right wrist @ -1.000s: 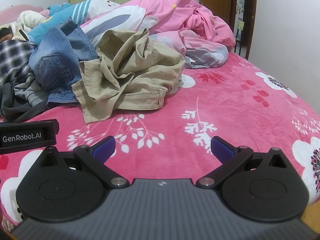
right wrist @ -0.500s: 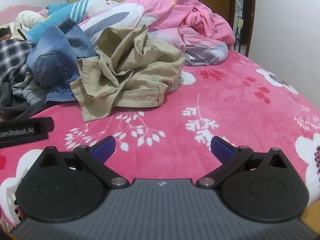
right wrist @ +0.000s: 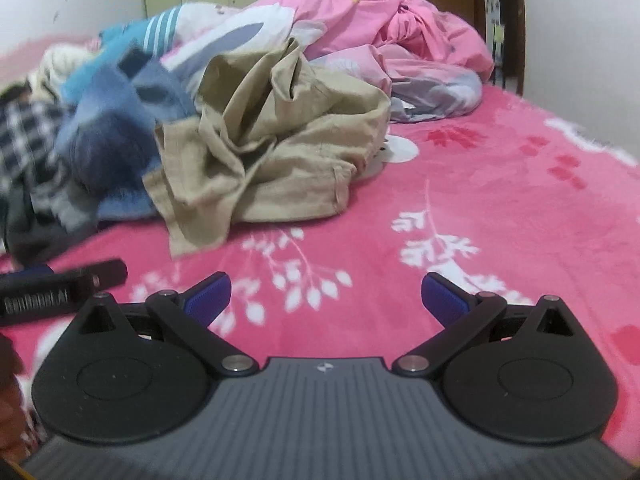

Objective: Fold clothes
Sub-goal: 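Reach both grippers to the khaki trousers and grasp the waistband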

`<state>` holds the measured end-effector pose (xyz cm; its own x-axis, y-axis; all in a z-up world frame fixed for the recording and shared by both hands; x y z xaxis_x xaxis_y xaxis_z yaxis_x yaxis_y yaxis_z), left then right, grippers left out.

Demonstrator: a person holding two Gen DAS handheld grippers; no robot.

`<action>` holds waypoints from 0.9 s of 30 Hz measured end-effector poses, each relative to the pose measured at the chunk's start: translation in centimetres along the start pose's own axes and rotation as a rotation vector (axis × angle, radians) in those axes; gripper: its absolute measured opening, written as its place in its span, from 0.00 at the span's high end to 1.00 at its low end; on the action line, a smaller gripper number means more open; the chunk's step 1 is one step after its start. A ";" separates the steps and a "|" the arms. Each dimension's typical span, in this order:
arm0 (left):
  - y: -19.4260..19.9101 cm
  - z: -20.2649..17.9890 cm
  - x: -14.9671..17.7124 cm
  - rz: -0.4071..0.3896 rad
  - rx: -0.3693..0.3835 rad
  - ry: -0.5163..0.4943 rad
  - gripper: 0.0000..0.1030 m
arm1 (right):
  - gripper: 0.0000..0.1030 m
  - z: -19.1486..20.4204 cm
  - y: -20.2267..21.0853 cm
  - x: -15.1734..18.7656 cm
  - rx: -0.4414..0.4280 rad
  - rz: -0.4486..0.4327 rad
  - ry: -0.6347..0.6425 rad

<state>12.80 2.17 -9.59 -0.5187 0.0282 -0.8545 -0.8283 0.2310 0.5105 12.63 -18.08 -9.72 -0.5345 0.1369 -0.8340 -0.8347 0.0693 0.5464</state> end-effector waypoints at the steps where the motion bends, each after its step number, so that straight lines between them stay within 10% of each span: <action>1: -0.4 -0.1 -0.5 -0.014 0.002 -0.027 0.00 | 0.01 -0.1 -0.7 -0.5 -0.013 0.006 -0.021; 19: -13.2 -4.8 -0.6 0.115 0.112 -0.380 0.36 | 0.23 -2.4 -17.2 -6.8 -0.261 0.172 -0.376; 25: -15.8 -4.3 -0.5 0.162 0.116 -0.339 0.70 | 0.36 -1.7 -20.1 -6.4 -0.378 0.215 -0.457; 27: -16.0 -3.8 -0.8 0.161 0.127 -0.298 0.84 | 0.56 -1.4 -20.8 -6.3 -0.421 0.230 -0.485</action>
<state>25.62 -5.22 -16.71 -0.5403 0.3515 -0.7645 -0.6985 0.3192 0.6404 33.16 -21.76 -15.91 -0.6664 0.5364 -0.5178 -0.7401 -0.3916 0.5468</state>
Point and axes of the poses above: each gripper's, at about its wrist camera, not at the fingertips, and y roughly against the way its jaws point, z to its left, x to its underside, the point moved 8 cm from there along -y, roughly the way its jaws point, and after that the axes turned 7 degrees about x, right-handed, at the moved point
